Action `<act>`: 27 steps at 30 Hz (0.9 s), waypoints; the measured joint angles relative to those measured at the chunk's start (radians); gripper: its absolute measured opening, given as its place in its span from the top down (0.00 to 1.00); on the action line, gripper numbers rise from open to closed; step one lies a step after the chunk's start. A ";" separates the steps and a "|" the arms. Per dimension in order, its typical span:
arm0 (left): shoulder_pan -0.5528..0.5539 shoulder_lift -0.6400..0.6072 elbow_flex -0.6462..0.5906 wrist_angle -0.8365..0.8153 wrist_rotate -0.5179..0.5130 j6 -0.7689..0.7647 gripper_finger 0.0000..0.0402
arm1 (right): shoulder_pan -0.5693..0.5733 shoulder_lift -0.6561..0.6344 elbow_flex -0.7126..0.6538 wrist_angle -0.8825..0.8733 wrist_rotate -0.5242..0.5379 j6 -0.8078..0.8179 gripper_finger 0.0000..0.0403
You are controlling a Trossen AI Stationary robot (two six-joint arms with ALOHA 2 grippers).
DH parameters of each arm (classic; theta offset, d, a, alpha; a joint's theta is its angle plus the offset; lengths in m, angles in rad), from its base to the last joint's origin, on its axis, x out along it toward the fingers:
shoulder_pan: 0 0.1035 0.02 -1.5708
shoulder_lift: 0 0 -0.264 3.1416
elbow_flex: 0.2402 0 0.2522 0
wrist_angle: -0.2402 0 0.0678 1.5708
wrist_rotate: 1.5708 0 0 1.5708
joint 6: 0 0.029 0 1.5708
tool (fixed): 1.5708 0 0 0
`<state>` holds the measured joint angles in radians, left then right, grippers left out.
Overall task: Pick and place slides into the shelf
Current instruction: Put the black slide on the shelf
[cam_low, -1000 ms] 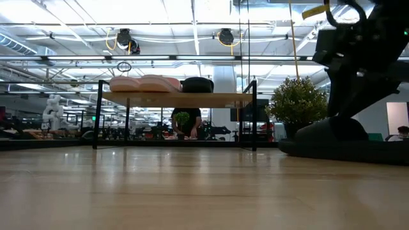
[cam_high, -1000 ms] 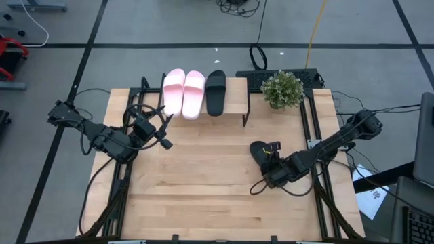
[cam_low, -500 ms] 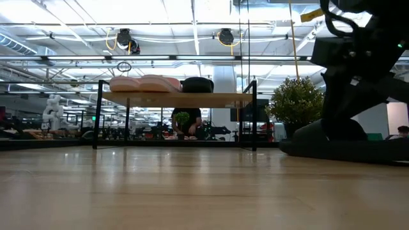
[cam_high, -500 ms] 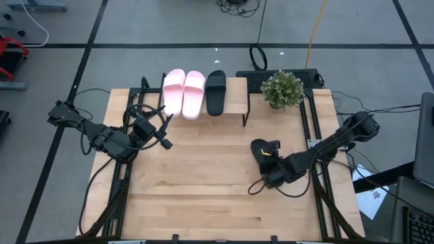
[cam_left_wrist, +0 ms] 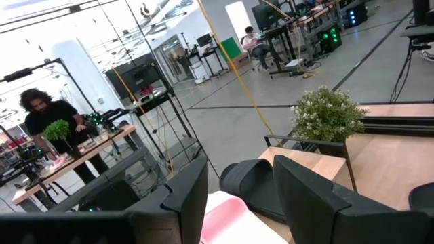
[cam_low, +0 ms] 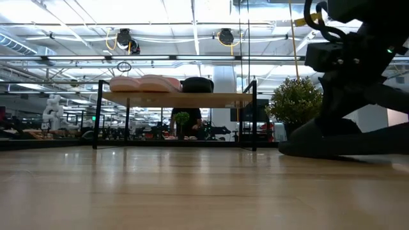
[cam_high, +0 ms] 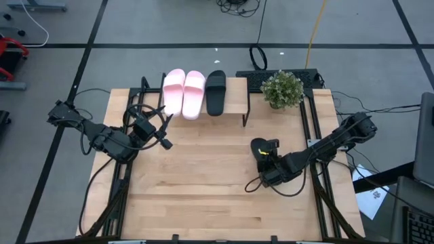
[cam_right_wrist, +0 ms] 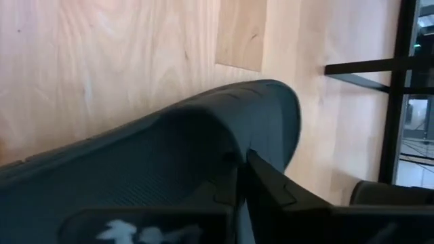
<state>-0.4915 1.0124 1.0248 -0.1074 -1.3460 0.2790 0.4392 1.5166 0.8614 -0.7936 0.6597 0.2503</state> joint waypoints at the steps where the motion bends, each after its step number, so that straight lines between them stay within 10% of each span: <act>1: 0.000 0.000 0.000 0.000 0.000 0.000 0.56 | 0.000 0.000 0.013 -0.013 0.000 -0.001 0.99; 17: 0.000 0.000 0.000 0.000 0.000 -0.010 0.56 | -0.036 0.001 0.611 -0.343 0.054 0.020 1.00; 27: 0.000 0.000 0.000 0.000 0.000 -0.022 0.56 | -0.299 -0.001 0.838 -0.158 0.286 -0.211 1.00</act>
<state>-0.4915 1.0126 1.0248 -0.1074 -1.3457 0.2569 0.1405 1.5159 1.6993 -0.9516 0.9459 0.0395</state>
